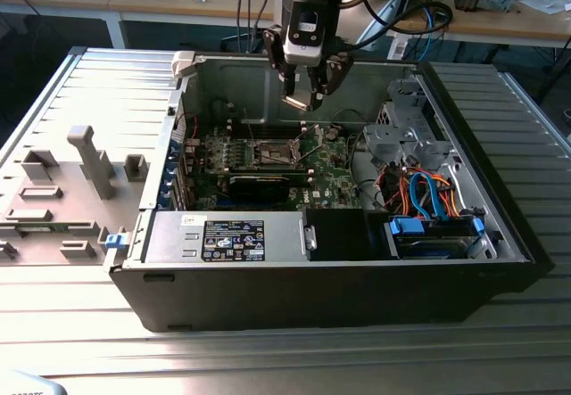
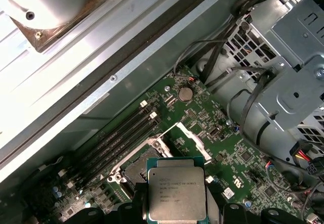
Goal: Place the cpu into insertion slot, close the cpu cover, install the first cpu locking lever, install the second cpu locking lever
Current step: 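Place the cpu into insertion slot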
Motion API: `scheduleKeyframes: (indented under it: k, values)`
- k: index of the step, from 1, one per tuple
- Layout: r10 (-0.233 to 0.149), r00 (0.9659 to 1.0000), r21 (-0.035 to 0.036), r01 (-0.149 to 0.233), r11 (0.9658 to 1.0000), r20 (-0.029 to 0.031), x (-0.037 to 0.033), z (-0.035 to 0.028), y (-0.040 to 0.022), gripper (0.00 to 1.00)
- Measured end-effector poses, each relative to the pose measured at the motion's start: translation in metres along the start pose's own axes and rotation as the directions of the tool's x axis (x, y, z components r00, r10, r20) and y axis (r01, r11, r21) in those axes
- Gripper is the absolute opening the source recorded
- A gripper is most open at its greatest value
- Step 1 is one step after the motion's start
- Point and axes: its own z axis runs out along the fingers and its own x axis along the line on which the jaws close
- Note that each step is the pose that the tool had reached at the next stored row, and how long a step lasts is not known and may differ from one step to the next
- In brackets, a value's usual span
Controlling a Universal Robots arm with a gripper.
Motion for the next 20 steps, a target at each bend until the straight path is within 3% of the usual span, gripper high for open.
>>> scheduleKeyframes:
  k: [20]
  values:
    - [0.029,0.9996,-0.0002,-0.029,0.9996,0.0013,0.0,0.0,0.0,0.55]
